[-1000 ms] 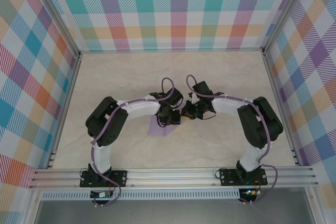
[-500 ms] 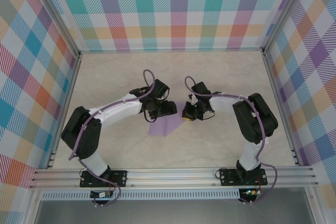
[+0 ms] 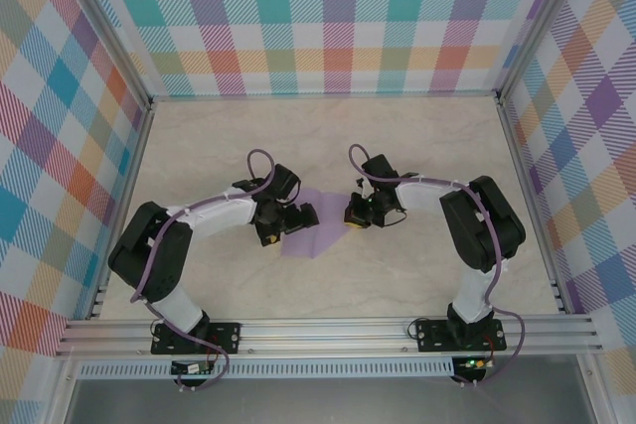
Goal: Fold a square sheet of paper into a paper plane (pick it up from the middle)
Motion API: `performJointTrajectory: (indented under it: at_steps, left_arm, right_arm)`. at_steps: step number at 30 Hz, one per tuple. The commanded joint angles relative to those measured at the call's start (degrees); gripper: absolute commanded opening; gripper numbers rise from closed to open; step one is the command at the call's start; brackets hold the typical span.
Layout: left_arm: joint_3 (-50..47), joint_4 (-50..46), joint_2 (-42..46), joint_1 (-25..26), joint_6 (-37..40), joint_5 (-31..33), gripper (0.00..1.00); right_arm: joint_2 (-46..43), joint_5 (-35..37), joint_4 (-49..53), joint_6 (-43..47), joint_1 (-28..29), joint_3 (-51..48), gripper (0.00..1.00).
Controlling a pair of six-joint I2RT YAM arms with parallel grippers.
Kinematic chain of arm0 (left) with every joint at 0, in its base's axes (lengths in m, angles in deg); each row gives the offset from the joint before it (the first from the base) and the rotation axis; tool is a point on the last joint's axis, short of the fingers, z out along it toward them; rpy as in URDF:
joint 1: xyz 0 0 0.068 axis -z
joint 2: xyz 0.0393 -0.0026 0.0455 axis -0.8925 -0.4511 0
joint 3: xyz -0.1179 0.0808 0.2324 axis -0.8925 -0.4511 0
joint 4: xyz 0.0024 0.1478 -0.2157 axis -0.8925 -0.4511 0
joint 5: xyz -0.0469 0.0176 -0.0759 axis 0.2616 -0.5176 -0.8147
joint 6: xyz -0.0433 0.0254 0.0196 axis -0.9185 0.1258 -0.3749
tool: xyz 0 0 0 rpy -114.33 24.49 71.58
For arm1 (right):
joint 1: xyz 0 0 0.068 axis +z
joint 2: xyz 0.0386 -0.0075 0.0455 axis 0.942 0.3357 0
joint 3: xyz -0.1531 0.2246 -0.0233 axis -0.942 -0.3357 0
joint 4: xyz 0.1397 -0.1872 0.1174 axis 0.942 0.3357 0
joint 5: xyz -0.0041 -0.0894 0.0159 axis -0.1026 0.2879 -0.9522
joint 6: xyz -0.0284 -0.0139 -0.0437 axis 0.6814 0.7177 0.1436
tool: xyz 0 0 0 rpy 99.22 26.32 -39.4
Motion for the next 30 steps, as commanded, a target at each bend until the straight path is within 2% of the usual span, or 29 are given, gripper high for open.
performJointTrajectory:
  at_steps: [1,7,15,30]
  left_arm:
    - [1.2,1.08,-1.93,-0.03,1.0,-3.08,1.0]
    - [2.05,3.91,-2.74,0.35,3.24,-7.46,0.96]
    - [2.96,8.7,-2.98,1.15,4.84,-13.26,0.8]
    - [1.04,22.15,-2.16,1.86,3.11,-24.69,0.61]
  right_arm:
    - [1.64,1.29,1.88,0.73,0.03,0.66,0.06]
    - [1.78,1.27,1.82,0.62,0.14,0.64,0.06]
    - [1.74,1.43,1.99,0.62,0.12,0.66,0.06]
    - [-1.13,0.29,-0.53,-0.71,0.12,-0.55,0.06]
